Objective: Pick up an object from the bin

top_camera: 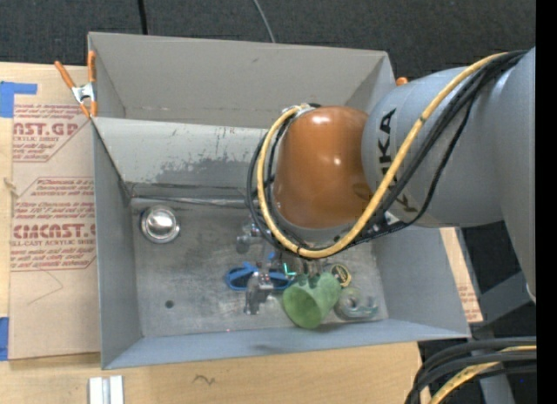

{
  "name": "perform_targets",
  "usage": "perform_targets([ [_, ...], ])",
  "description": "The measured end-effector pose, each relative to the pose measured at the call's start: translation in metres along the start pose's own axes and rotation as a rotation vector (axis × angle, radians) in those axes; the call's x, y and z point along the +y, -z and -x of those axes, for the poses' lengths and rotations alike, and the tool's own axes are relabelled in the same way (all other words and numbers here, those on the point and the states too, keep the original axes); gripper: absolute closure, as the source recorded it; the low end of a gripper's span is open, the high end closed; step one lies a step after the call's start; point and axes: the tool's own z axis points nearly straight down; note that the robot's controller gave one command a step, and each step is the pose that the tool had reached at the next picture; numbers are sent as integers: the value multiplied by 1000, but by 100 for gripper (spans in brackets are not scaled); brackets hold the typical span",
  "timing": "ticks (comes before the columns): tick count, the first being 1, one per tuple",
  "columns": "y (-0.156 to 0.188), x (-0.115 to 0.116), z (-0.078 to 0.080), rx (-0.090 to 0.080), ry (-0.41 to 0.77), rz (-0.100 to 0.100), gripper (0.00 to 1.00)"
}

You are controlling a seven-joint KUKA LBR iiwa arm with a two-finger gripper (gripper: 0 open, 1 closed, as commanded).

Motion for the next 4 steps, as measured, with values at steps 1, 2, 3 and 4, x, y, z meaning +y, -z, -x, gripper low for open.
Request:
perform_targets([
  [1, -107, -68, 27, -12, 24, 2, 0],
  [2, -105, -66, 28, -11, 25, 2, 0],
  [3, -104, -65, 28, -8, 26, 2, 0],
  [4, -104, -64, 28, -8, 26, 1, 0],
])
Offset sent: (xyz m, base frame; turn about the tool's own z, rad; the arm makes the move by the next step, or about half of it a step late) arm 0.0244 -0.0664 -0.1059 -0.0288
